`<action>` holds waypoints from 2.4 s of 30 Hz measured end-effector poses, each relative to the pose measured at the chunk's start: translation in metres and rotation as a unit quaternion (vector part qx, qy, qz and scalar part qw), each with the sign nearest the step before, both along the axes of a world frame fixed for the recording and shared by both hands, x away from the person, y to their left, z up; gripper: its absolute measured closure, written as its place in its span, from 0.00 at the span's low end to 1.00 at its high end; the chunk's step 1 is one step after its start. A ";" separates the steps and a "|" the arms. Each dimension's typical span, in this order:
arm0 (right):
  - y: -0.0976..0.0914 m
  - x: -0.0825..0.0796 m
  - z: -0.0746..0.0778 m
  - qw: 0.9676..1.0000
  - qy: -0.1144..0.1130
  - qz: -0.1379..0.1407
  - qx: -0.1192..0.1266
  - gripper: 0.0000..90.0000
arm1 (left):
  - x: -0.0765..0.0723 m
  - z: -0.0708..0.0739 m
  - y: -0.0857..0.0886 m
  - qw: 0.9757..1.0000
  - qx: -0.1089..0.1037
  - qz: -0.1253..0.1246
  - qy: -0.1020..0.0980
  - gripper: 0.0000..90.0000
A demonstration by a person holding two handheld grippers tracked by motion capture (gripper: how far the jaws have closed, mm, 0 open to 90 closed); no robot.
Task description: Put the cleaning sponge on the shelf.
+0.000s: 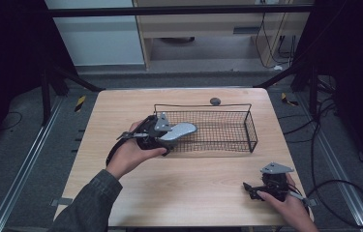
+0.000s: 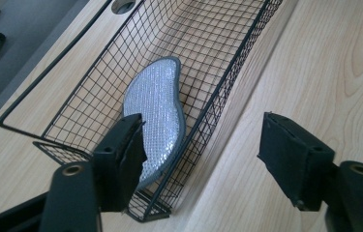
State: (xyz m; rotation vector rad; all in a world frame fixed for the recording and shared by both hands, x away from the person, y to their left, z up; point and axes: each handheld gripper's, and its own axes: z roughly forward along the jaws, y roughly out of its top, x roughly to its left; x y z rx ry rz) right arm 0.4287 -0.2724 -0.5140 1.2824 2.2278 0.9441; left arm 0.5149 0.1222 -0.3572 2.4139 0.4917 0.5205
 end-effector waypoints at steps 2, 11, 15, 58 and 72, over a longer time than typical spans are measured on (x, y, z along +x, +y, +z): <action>0.000 0.000 0.000 1.000 0.000 0.000 0.000 0.00 | -0.004 -0.001 0.006 1.000 -0.004 0.008 -0.001 0.31; 0.000 0.000 0.000 1.000 0.000 -0.002 0.001 0.00 | -0.018 -0.013 0.036 0.998 -0.026 0.051 0.019 0.04; 0.000 -0.001 0.000 1.000 0.000 -0.003 0.001 0.00 | -0.022 -0.022 0.052 0.997 -0.030 0.069 0.030 0.04; 0.000 -0.001 0.000 1.000 0.000 -0.003 0.001 0.00 | -0.007 -0.112 0.142 0.978 -0.004 0.190 0.088 0.07; 0.000 -0.001 0.000 1.000 0.001 -0.003 0.001 0.00 | -0.001 -0.127 0.161 0.970 -0.008 0.223 0.097 0.07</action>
